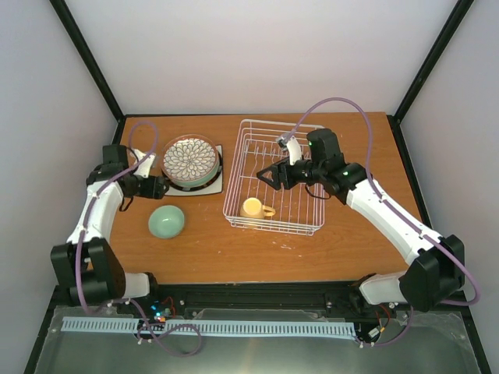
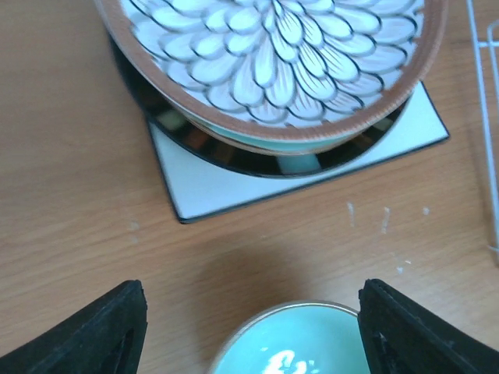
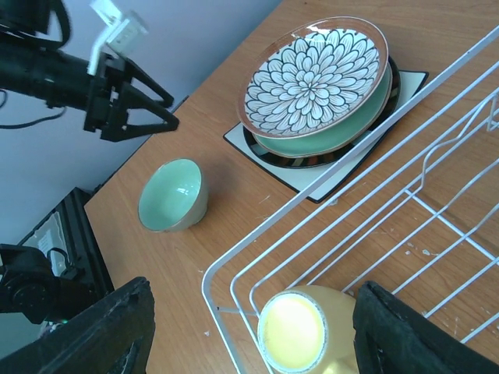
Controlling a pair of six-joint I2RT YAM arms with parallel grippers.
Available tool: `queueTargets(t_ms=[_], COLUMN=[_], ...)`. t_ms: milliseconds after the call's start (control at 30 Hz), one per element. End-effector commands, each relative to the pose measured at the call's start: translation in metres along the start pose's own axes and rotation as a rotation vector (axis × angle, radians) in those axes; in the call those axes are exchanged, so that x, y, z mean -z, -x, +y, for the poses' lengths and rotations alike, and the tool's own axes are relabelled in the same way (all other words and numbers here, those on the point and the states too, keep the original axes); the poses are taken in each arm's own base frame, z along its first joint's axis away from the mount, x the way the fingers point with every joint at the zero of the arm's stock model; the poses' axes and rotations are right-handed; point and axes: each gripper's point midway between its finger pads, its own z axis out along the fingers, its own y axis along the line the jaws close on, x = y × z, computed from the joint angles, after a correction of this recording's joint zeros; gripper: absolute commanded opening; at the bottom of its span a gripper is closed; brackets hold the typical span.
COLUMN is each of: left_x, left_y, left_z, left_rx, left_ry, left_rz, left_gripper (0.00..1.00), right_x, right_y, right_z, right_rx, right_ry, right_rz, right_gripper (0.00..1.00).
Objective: Load the mixed dishes into the dish rack
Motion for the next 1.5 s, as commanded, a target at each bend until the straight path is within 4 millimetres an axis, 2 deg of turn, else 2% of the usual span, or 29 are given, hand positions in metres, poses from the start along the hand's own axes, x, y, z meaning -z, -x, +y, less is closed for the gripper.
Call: queueTargets(t_ms=[0, 100, 200, 300, 400, 567, 767, 833, 967, 1167, 1467], left_x=[-0.013, -0.013, -0.016, -0.017, -0.021, -0.023, -0.016, -0.014, -0.006, -0.008, -0.024], left_y=[-0.005, -0.011, -0.026, -0.036, -0.058, -0.091, -0.116, -0.114, -0.093, -0.079, -0.105], left_z=[-0.031, -0.04, -0.035, -0.03, -0.032, -0.017, -0.01, -0.006, 0.011, 0.021, 0.017], left_rx=[0.091, 0.076, 0.057, 0.049, 0.055, 0.052, 0.014, 0.004, -0.01, 0.009, 0.027], left_ry=[-0.255, -0.314, -0.267, -0.228, -0.224, -0.092, 0.01, 0.04, 0.122, 0.141, 0.102], left_rz=[0.048, 0.088, 0.121, 0.152, 0.208, 0.264, 0.27, 0.247, 0.219, 0.207, 0.248], left_gripper=[0.73, 0.71, 0.73, 0.71, 0.66, 0.66, 0.68, 0.68, 0.68, 0.69, 0.68], right_x=[0.004, 0.005, 0.004, 0.003, 0.004, 0.005, 0.007, 0.008, 0.007, 0.004, 0.001], right_y=[0.011, 0.01, 0.004, -0.003, -0.007, -0.015, -0.024, -0.025, -0.028, -0.031, -0.036], right_z=[0.01, 0.013, 0.015, 0.017, 0.018, 0.022, 0.019, 0.02, 0.018, 0.015, 0.01], right_rx=[0.012, 0.007, 0.0, -0.007, -0.005, -0.015, 0.002, 0.007, 0.009, 0.004, 0.008], right_ry=[0.04, 0.059, 0.084, 0.106, 0.112, 0.147, 0.13, 0.126, 0.122, 0.116, 0.102], right_rz=[-0.035, -0.05, -0.048, -0.043, -0.043, -0.053, -0.046, -0.049, -0.043, -0.032, -0.012], right_gripper=[0.69, 0.69, 0.69, 0.69, 0.69, 0.69, 0.69, 0.7, 0.7, 0.7, 0.7])
